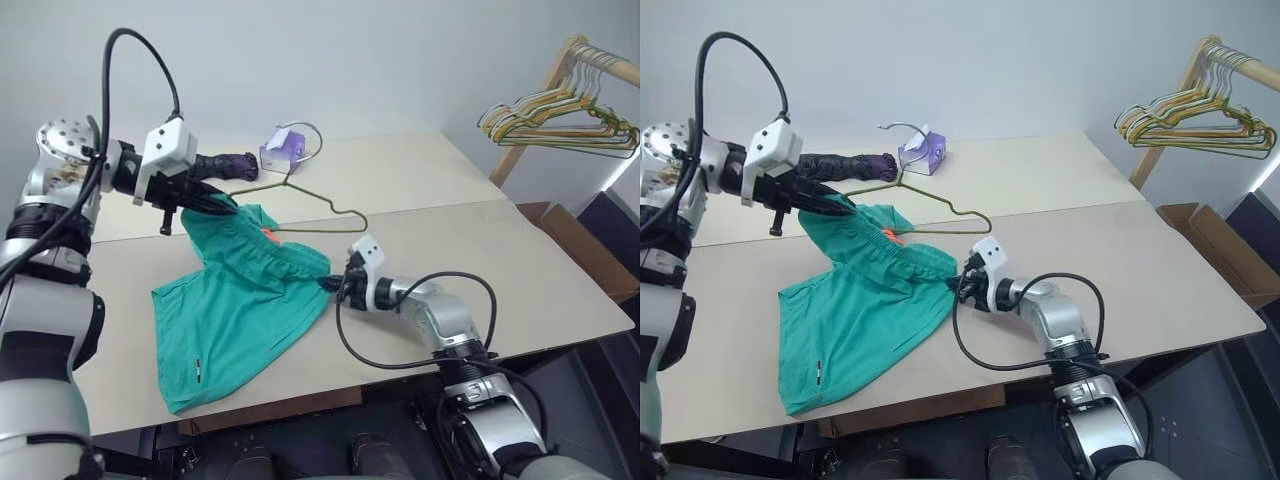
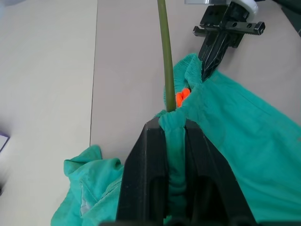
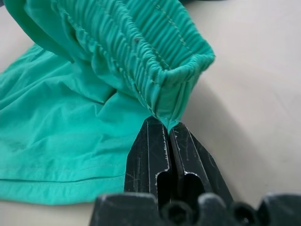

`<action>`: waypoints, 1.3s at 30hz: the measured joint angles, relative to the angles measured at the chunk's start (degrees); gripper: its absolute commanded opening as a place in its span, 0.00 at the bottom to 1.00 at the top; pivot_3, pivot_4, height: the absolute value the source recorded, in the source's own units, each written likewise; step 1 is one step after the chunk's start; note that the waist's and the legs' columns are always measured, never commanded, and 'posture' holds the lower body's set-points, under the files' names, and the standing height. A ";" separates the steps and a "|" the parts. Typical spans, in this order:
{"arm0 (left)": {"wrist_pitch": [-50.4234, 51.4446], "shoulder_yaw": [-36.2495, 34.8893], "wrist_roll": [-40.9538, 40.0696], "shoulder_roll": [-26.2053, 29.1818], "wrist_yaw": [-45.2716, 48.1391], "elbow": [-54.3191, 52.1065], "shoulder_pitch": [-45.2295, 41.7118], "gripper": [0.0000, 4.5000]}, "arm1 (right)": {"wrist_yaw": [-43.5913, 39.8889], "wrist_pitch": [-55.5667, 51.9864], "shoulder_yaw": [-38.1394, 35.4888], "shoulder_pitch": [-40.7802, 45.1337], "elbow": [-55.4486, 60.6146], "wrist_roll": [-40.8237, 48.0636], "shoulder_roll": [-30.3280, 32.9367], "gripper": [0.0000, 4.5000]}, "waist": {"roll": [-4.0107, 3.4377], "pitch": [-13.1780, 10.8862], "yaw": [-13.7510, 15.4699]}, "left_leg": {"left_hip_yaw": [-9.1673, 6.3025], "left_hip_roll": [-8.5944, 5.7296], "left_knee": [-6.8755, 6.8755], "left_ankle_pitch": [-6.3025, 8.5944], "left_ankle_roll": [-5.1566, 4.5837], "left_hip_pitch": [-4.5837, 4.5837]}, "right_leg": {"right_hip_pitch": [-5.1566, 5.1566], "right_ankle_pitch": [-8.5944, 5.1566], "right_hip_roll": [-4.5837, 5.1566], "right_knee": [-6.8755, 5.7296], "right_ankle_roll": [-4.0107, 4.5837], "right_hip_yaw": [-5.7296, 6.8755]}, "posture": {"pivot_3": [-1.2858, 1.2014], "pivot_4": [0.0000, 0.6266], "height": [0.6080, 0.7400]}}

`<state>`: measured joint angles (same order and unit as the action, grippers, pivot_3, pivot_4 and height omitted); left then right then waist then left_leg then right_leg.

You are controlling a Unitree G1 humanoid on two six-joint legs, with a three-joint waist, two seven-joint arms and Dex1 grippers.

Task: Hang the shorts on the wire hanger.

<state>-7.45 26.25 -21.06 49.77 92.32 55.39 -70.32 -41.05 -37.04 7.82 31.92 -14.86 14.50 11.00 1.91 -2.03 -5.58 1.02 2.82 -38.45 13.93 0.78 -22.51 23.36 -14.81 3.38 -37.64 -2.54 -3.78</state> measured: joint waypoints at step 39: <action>-4.05 6.17 -0.60 4.64 0.00 -5.10 3.53 0.02 | -5.76 -0.99 -3.83 -2.66 13.52 8.81 21.14 0.00 | 0.00 0.00 0.29 | 0.04 0.00 0.00 0.00 0.00 0.01 | -0.01 -0.01 0.00 0.03 -0.01 -0.01 | 0.51 0.00 1.00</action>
<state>-11.50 32.43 -21.66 54.41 92.32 50.28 -66.79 -46.81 -38.03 3.99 29.26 -1.34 23.31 32.14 1.91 -2.03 -5.29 1.06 2.82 -38.45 13.93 0.77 -22.51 23.35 -14.81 3.38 -37.61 -2.55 -3.80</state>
